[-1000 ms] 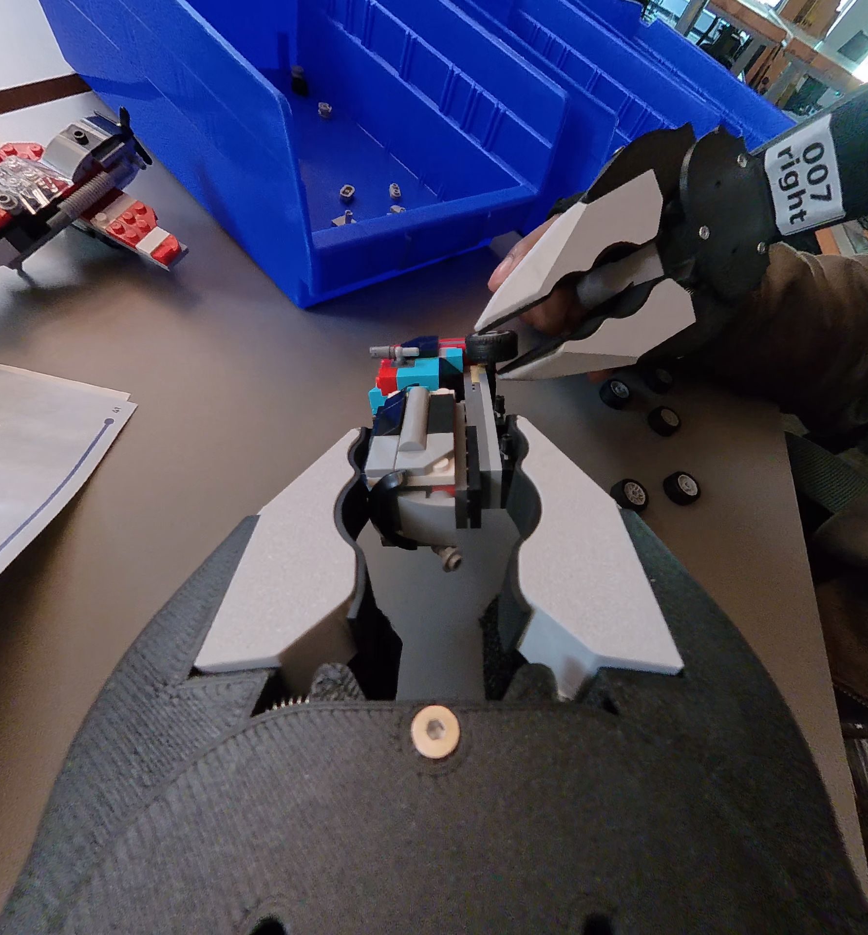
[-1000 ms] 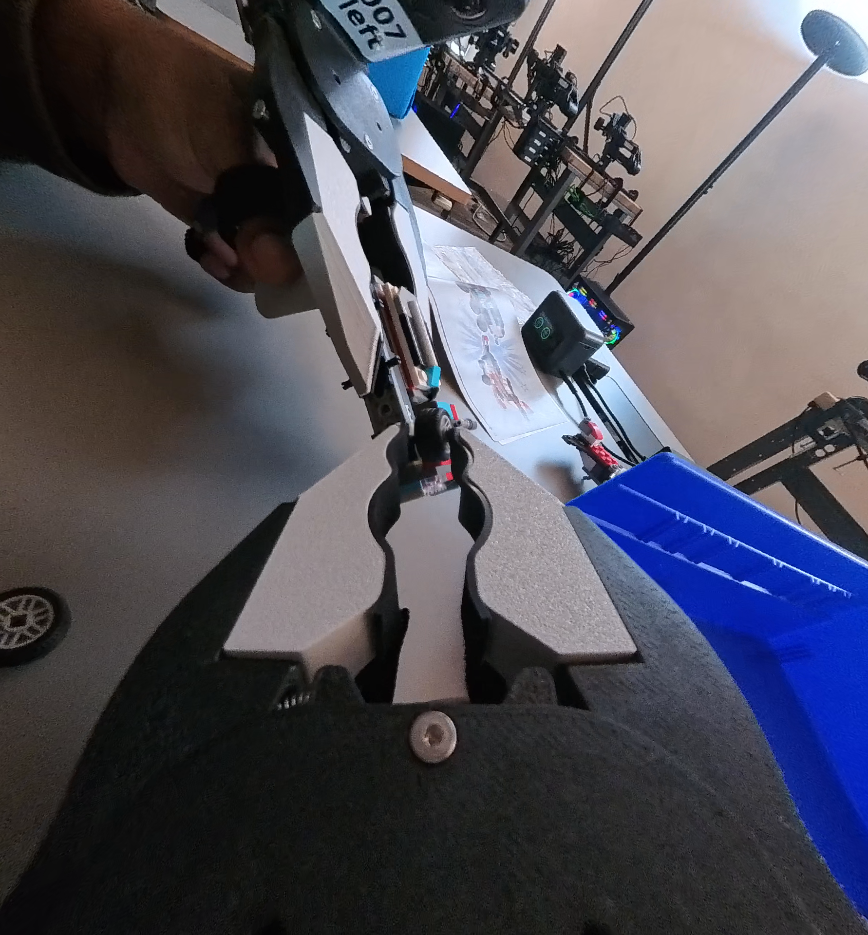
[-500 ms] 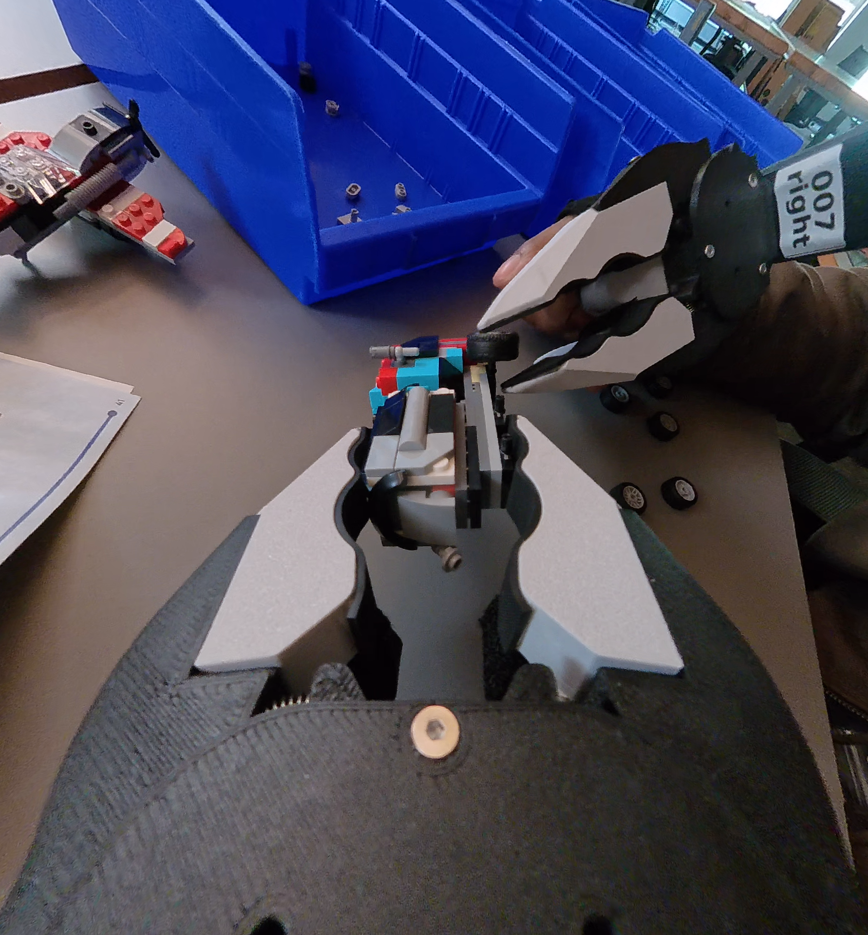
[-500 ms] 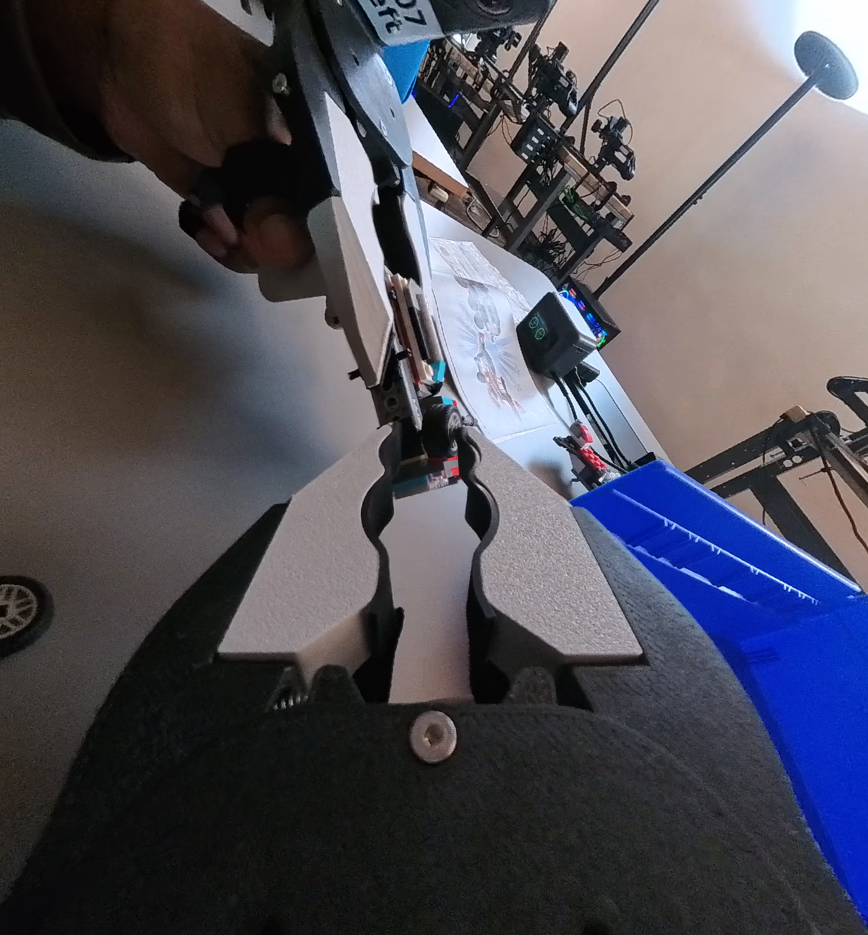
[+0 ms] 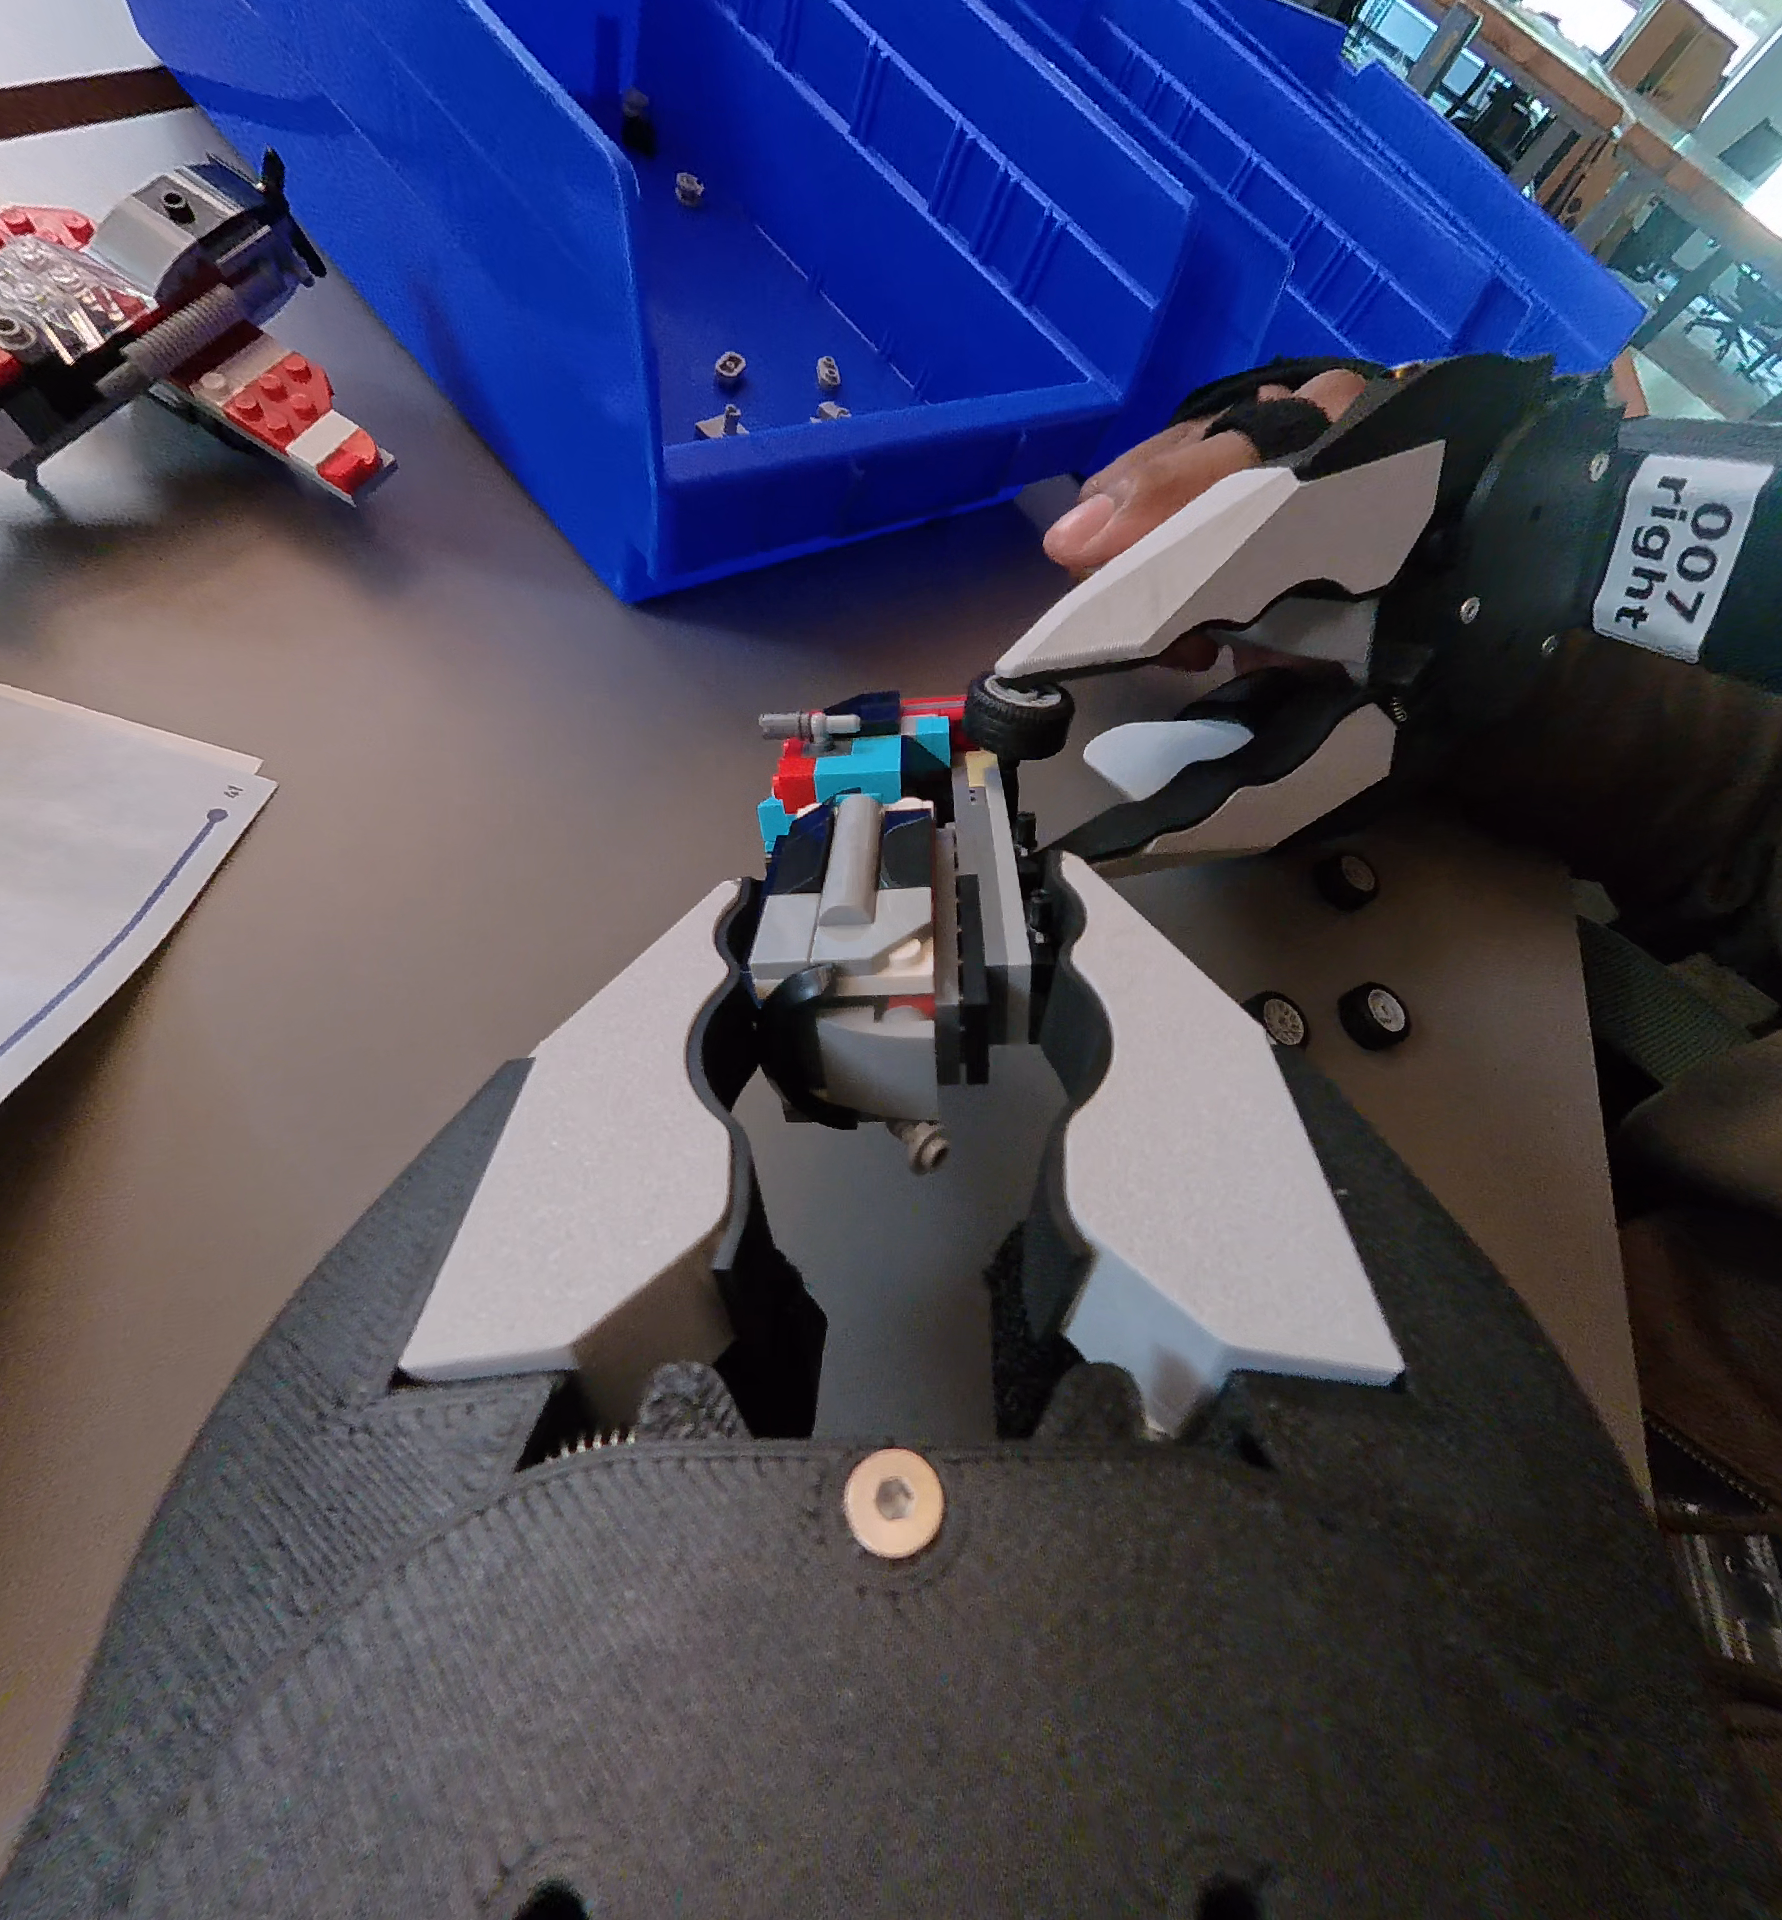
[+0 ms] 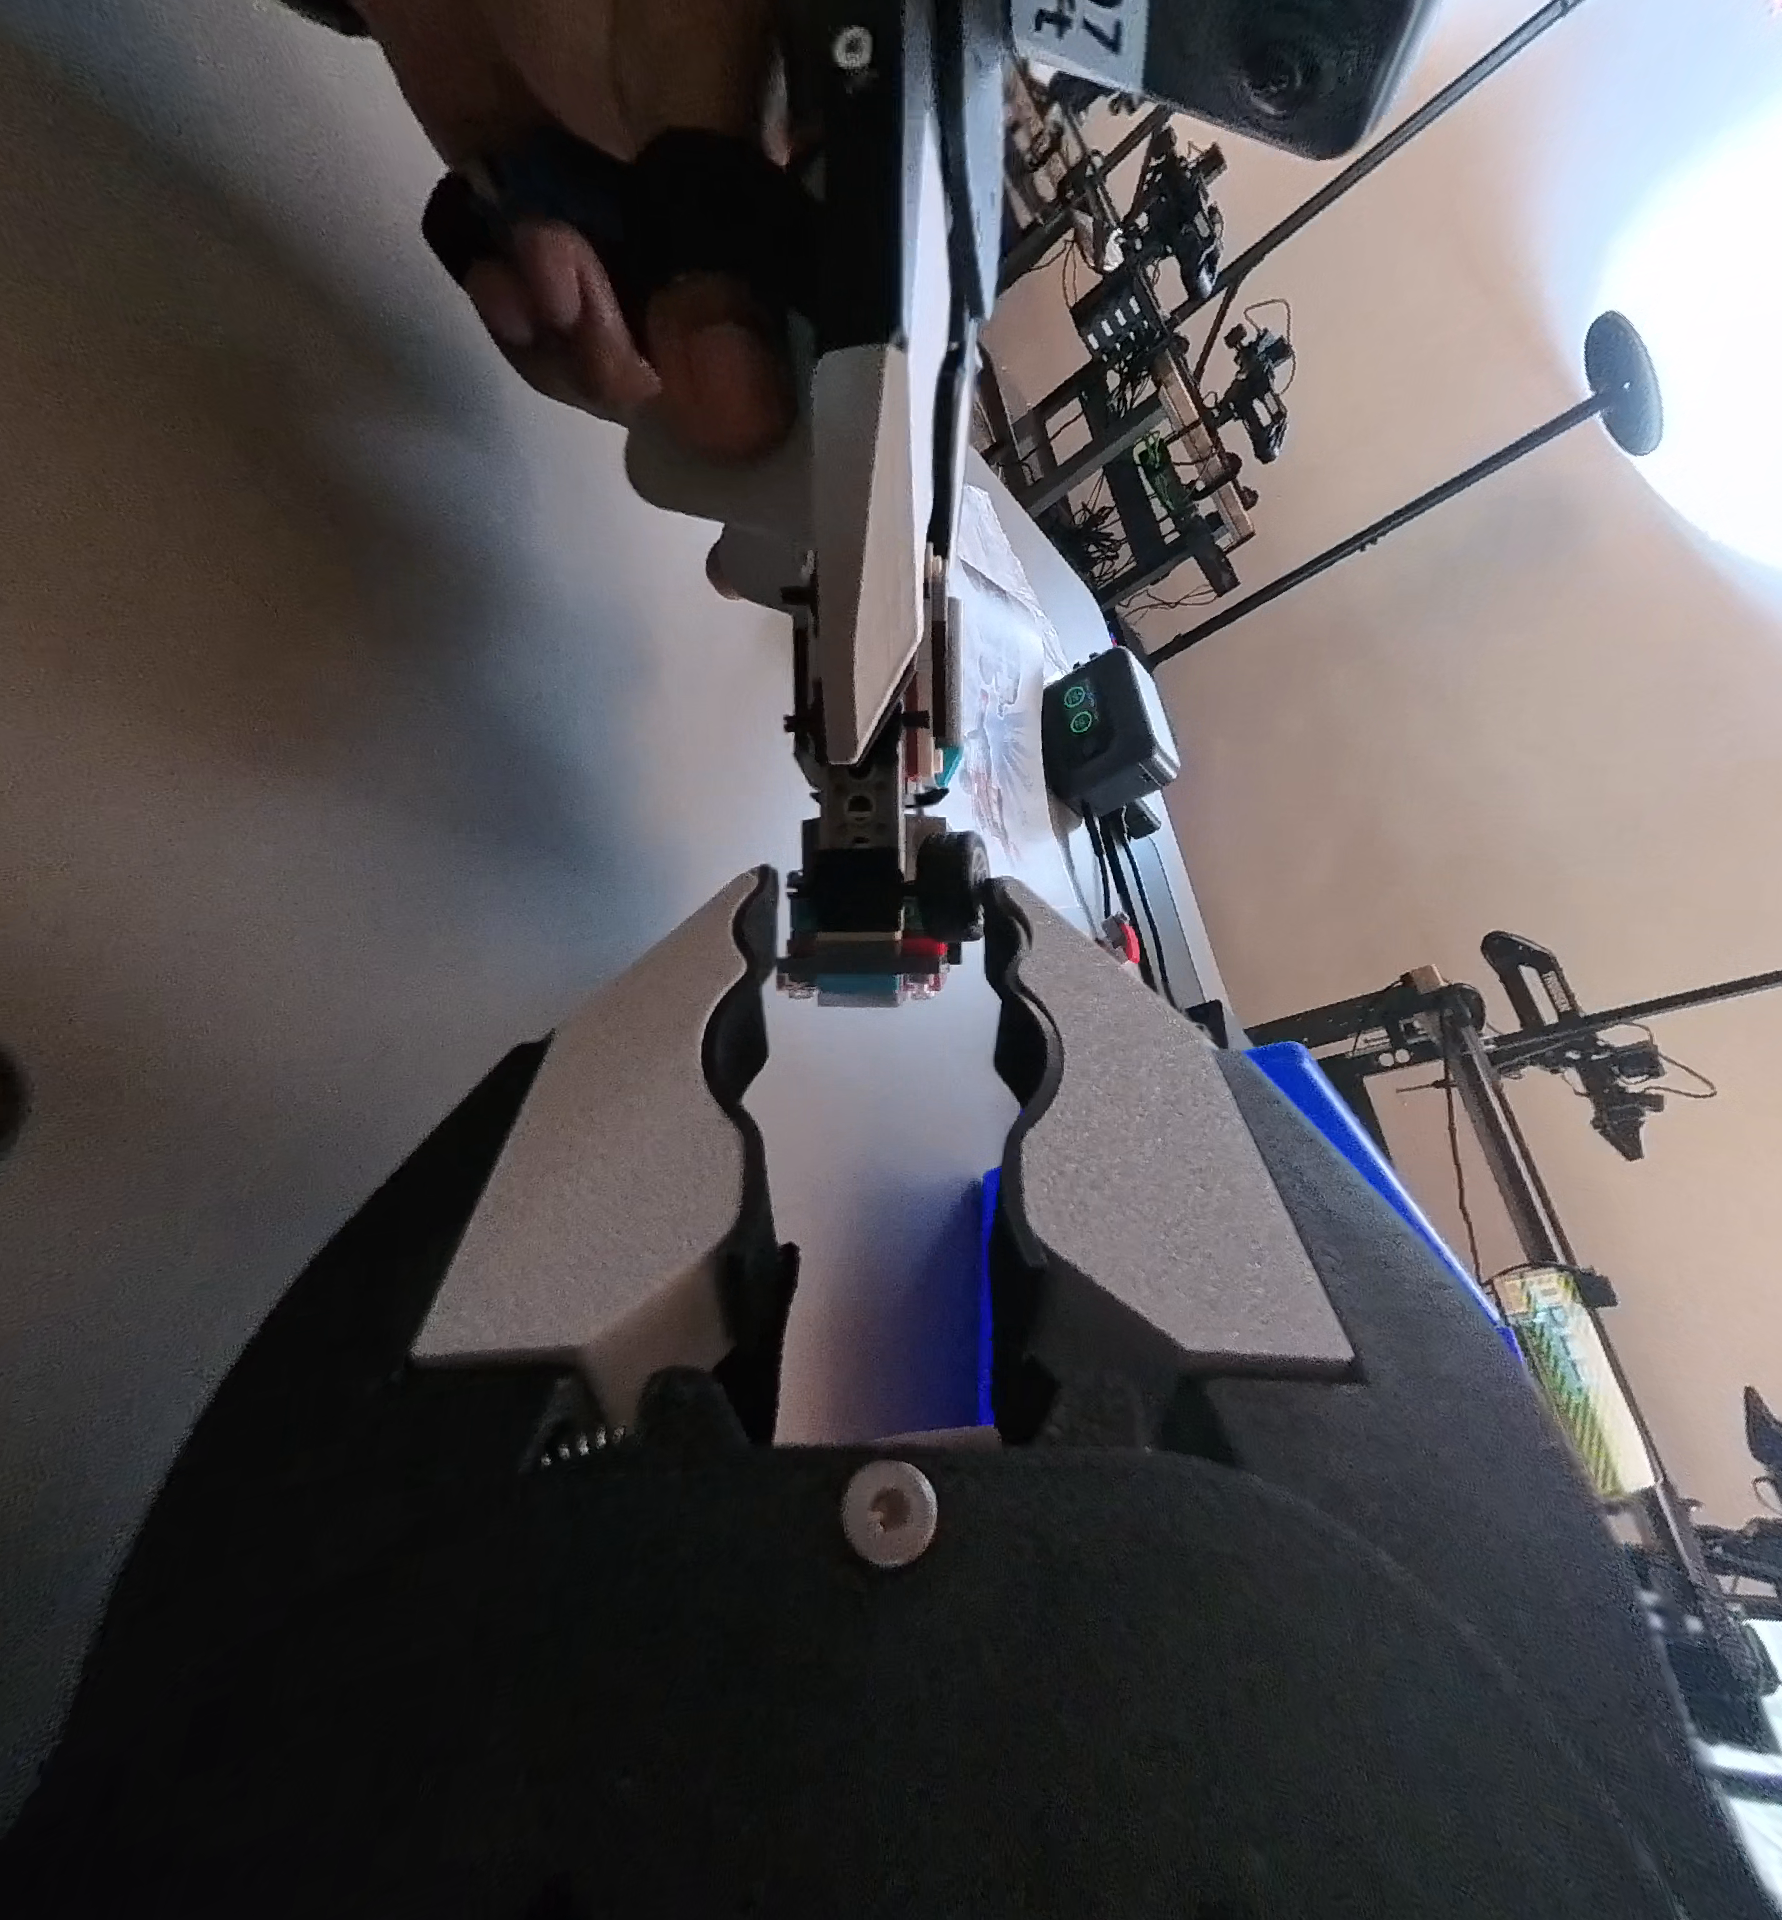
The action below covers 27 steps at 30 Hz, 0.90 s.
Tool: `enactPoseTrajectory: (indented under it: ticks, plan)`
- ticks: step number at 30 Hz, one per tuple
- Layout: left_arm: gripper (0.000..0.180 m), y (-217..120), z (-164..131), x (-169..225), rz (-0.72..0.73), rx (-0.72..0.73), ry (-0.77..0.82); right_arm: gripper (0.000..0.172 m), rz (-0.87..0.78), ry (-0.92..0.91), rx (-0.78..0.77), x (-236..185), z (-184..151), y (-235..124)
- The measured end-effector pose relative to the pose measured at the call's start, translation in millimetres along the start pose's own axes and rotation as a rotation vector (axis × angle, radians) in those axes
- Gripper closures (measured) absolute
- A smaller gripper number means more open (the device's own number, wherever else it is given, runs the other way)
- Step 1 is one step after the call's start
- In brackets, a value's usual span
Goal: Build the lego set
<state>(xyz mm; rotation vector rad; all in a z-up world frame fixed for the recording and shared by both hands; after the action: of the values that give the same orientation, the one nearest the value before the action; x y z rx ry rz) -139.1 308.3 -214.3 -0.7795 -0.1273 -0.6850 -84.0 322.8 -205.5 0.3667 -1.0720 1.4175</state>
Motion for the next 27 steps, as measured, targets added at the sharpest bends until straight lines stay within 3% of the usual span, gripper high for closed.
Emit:
enactPoseTrajectory:
  ticks: [8,27]
  plan:
    - [0.125,-1.6,1.7,1.9,-0.004,0.006,0.001,0.124,-0.013,-0.045,-0.007,-1.9,-0.1,1.8]
    - [0.125,0.7,-0.5,3.1,-0.016,-0.009,-0.008,0.131,-0.027,-0.078,-0.012,-2.3,0.0,3.4]
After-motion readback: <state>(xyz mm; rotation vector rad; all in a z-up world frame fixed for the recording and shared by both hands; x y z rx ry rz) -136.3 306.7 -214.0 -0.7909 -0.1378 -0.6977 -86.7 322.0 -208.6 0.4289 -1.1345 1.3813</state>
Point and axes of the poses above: each gripper's, where its closed fingertips meet, y out along the fingers, z out of its top, x = y × z across the jaws, the point moved 2 cm from there along -y, back along the fingers, and after that the axes turned 12 degrees about -x, right-handed, at the moved point
